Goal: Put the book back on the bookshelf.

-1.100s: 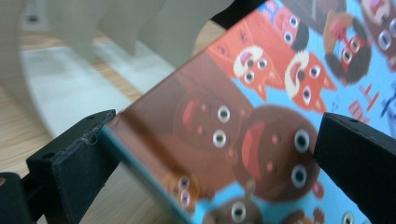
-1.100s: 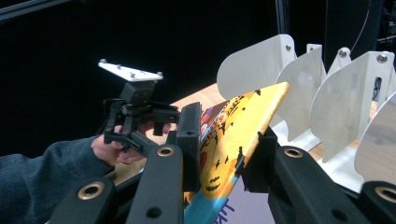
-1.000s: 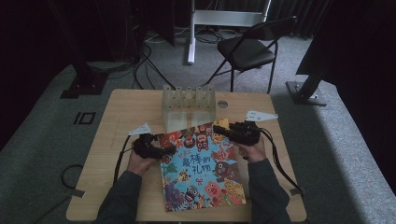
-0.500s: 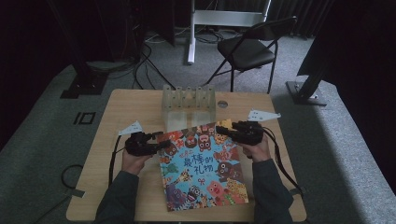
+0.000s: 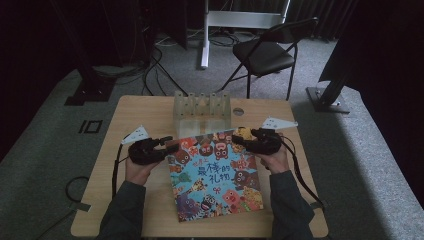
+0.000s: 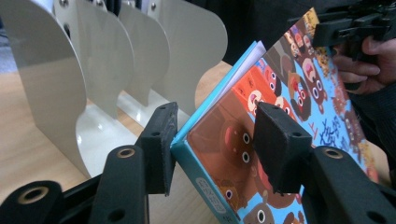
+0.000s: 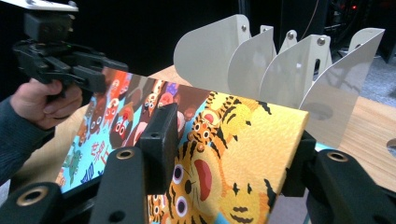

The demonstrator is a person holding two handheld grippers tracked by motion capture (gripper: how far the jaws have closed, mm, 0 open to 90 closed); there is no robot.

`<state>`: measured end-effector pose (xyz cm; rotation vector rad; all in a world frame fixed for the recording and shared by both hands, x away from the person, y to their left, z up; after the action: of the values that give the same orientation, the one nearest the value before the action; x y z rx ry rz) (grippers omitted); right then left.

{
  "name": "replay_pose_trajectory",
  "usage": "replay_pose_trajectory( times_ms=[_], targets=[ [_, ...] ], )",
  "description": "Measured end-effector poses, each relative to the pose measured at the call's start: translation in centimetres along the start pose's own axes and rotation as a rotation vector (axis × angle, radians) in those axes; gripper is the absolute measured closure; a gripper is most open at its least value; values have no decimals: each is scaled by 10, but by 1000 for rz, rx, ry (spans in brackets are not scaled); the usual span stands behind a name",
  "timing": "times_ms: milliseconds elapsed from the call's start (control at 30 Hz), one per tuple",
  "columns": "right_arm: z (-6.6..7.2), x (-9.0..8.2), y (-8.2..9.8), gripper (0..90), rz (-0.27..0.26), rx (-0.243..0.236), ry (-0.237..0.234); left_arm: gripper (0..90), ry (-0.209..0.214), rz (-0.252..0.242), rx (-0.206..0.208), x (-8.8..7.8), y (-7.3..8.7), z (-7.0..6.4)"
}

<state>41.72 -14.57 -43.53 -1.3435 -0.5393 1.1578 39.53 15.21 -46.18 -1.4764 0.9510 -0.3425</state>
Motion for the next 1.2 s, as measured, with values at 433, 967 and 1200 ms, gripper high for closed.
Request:
replay_pose_trajectory(
  times_ms=[433,967,1200],
  targets=[
    [4,-5,-25,444,-94,-69,79,624,-117,-129,164,-26,-51,-17],
    [4,-7,-33,403,-143,-125,112,661,-93,-196,225,-38,-61,-27],
    [1,-11,-26,405,-125,-106,128,578,-64,-167,226,-28,-53,-28]
  ],
)
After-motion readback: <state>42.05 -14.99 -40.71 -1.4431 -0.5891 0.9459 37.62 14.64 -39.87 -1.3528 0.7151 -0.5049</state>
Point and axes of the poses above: each handheld gripper's, and its own axes: x roughly forward along the jaws, y roughly out of its underside, z roughly to its left, the point moved 7 cm from there along x, roughly forward along the jaws, and after that the axes turned 7 degrees about -y, right-handed, at the moved point
